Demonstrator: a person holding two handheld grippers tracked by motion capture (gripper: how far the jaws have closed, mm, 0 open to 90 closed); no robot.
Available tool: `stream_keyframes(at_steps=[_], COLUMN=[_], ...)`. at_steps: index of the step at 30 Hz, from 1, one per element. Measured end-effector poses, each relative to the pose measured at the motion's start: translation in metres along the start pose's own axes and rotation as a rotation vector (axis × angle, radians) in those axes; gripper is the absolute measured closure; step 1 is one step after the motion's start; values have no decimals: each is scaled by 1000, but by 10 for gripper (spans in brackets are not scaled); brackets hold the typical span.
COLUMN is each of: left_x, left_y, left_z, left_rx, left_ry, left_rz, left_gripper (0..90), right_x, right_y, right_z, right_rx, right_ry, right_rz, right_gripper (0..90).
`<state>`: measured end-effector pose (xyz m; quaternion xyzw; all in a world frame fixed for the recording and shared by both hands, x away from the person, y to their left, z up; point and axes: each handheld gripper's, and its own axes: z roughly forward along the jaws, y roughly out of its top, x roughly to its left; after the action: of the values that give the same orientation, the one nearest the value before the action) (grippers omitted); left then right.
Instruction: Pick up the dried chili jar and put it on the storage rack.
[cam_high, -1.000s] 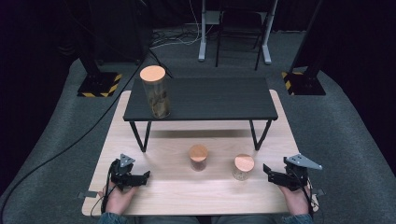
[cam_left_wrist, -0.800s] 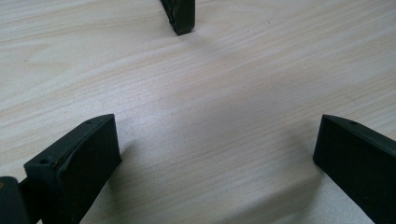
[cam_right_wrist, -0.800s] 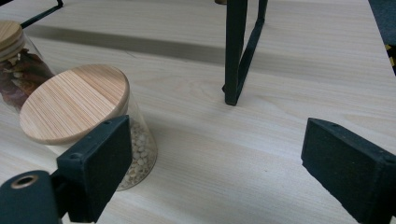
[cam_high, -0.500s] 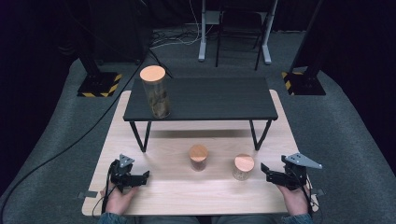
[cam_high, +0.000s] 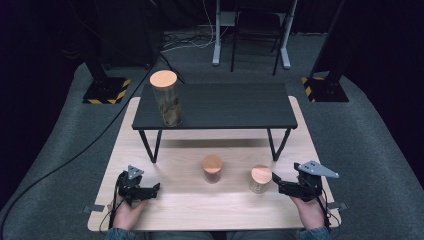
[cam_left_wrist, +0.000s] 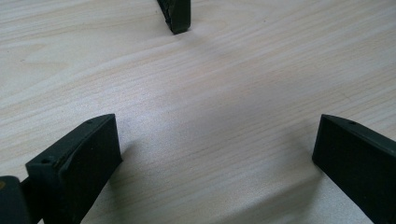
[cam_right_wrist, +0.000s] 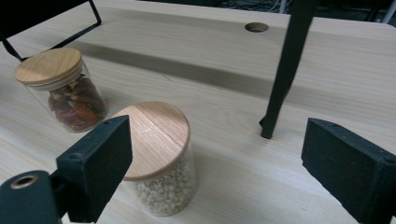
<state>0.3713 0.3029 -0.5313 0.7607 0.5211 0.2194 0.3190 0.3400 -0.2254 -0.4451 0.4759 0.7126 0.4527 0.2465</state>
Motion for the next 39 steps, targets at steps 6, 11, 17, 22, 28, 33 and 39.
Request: stream_keyframes(at_steps=[6, 11, 17, 22, 28, 33, 39], left_x=[0, 0, 0, 0, 0, 0, 0], left_y=[0, 0, 0, 0, 0, 0, 0], left_z=[0, 0, 0, 0, 0, 0, 0], left_rx=[1, 1, 1, 1, 1, 1, 2], left_ry=[-2, -2, -2, -2, -2, -2, -2], left_rz=[0, 0, 0, 0, 0, 0, 1], left_gripper=[3, 3, 3, 3, 3, 3, 3], right_x=[11, 21, 30, 36, 44, 52, 63], right_y=[1, 1, 1, 5, 6, 9, 12], right_z=[7, 15, 19, 22, 29, 34, 40], right_rx=[-6, 0, -12, -22, -26, -38, -33], right_ry=[17, 38, 42, 62, 64, 85, 105], right_rz=[-2, -16, -28, -28, -31, -31, -47], right_gripper=[79, 78, 79, 78, 78, 78, 76])
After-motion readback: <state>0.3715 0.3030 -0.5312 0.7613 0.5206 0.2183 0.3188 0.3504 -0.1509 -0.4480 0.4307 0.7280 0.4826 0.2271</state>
